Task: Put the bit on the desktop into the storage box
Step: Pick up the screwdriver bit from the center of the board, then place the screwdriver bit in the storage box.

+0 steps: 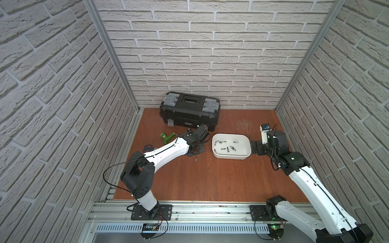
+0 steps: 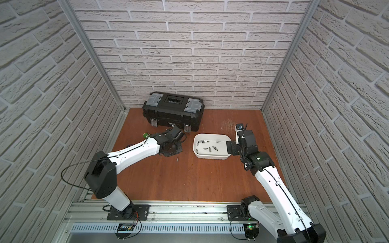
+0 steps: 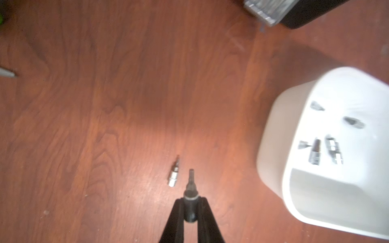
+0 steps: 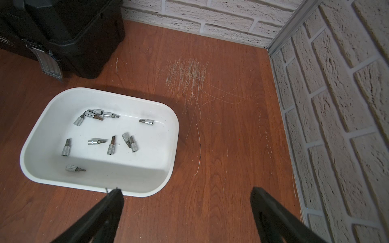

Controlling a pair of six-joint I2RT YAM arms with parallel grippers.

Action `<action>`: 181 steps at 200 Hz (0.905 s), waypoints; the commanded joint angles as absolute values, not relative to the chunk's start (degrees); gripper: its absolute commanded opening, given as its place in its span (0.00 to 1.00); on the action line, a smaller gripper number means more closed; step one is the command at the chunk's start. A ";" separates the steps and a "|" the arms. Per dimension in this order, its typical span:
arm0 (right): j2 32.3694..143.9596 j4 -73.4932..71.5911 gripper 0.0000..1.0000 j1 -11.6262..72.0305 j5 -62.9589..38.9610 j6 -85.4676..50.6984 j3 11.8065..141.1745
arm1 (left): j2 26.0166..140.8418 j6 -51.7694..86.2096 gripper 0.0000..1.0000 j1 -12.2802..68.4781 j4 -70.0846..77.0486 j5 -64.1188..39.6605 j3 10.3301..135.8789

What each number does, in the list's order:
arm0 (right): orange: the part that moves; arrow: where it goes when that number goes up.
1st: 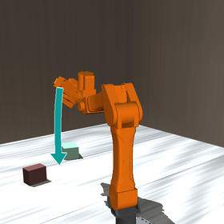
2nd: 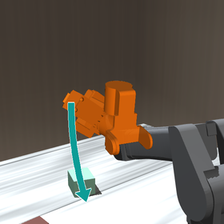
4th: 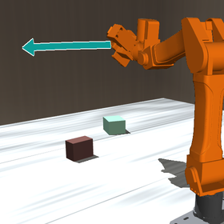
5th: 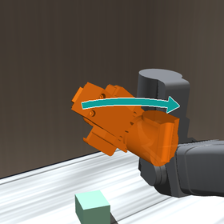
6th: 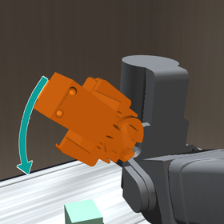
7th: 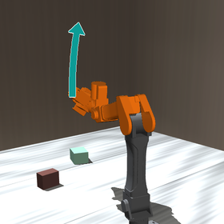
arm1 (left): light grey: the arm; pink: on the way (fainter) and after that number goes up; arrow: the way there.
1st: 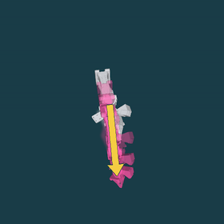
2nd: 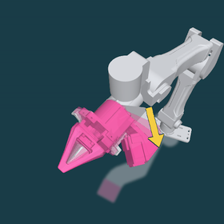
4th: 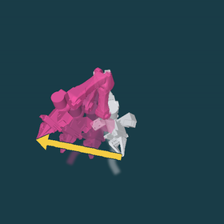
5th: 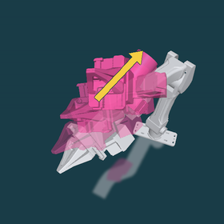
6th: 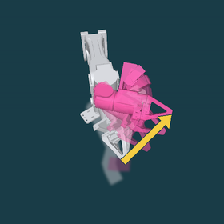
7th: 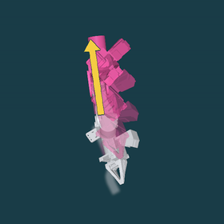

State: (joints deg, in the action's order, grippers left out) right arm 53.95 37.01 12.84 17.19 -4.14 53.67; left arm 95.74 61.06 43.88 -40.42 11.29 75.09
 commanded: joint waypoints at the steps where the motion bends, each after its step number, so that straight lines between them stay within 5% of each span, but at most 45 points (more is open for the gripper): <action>1: 53.44 35.08 0.99 12.13 18.32 -4.28 52.84 | 99.28 56.80 0.04 45.45 -41.53 12.63 80.33; 181: 52.54 34.56 0.99 12.13 18.36 -4.25 52.67 | 122.83 47.37 0.05 49.87 -39.01 -0.18 109.40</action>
